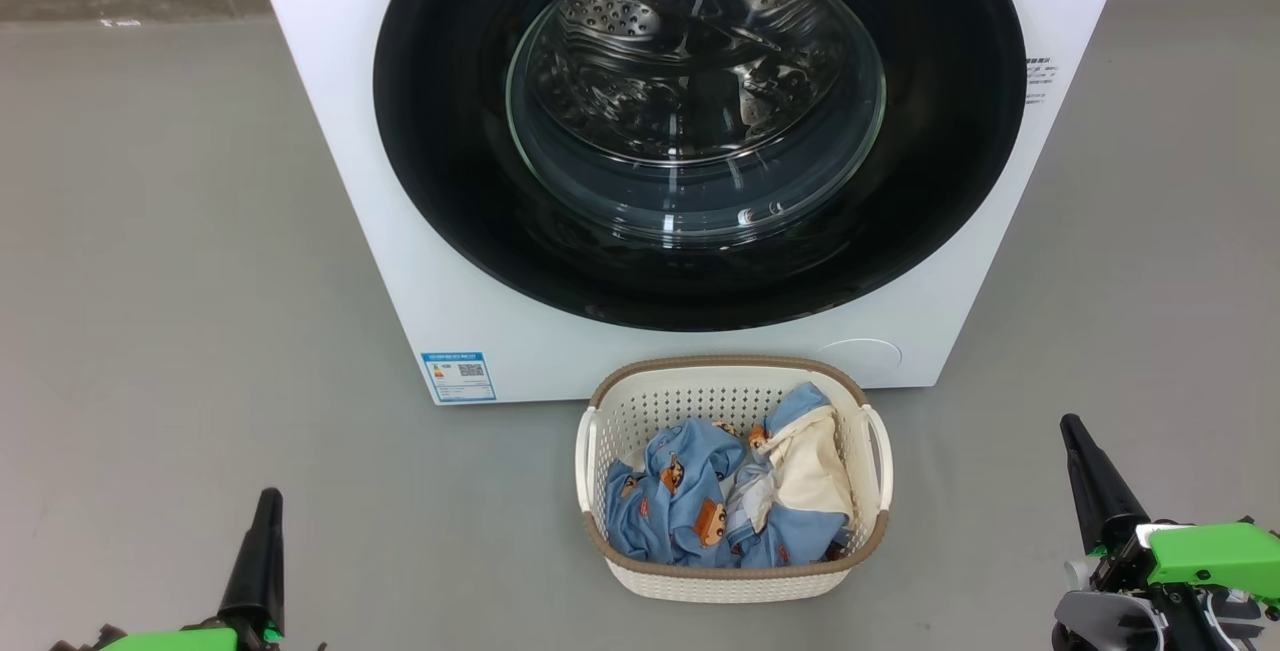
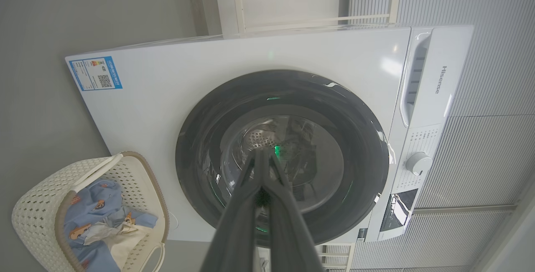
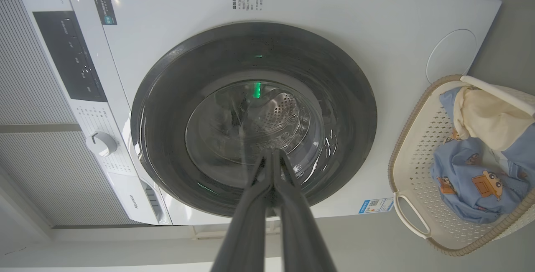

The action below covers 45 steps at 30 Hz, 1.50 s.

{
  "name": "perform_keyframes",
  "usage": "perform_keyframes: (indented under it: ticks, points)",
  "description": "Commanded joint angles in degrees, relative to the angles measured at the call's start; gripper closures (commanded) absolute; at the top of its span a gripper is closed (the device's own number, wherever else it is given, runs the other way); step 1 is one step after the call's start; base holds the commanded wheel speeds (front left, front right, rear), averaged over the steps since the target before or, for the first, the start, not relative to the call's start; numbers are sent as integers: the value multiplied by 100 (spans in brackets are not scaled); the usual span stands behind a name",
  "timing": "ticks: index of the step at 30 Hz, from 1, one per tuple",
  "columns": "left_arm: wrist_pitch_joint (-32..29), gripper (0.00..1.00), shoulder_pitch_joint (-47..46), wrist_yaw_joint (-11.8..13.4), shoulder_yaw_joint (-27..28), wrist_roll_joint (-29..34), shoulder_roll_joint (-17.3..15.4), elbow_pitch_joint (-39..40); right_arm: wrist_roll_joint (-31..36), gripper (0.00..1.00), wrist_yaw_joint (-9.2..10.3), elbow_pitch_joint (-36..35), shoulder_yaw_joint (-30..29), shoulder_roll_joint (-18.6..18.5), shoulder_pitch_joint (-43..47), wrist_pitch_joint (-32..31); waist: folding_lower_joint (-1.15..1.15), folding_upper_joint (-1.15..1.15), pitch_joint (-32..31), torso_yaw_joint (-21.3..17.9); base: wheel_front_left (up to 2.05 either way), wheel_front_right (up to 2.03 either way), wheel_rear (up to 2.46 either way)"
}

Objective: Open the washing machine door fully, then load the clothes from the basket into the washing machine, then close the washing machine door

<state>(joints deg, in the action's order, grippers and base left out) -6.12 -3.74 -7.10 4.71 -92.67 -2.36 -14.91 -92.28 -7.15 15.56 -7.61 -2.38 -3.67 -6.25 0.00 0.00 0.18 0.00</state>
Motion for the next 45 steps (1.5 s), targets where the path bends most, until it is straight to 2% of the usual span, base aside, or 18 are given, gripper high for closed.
perform_keyframes:
  ticks: [1,12,13,15,16,17,24,29,45]
  points:
    - [-38,100,-245,-39,184,52,-52,88,13,100,-34,-154,107,-50,-251,-25,0,0,0,0,0,0,0]
    - [-38,100,-244,-39,183,52,-52,88,12,100,-34,-154,108,-50,-251,-25,0,0,0,0,0,0,0]
    - [0,0,0,0,0,0,0,0,0,0,0,0,0,0,0,0,0,0,0,0,0,0,0]
    - [4,0,42,9,-13,-1,14,-70,0,0,0,89,6,25,41,2,0,0,1,0,0,0,0]
    - [5,100,93,9,-18,-1,35,-138,0,100,0,170,10,54,99,3,0,0,1,0,0,0,0]
    - [7,0,148,9,-26,-1,57,-198,0,0,0,238,13,82,158,3,0,0,2,0,0,0,0]
    - [122,0,148,6,-87,65,37,-113,32,0,-2,180,69,69,142,78,13,0,-1,7,0,0,0]
    - [192,0,153,5,-141,155,-5,-64,112,0,-3,153,132,32,132,158,1,0,15,11,0,0,0]
    - [462,0,103,-2,-222,1154,-93,99,748,0,-7,88,429,-206,-38,463,0,0,38,31,0,0,0]
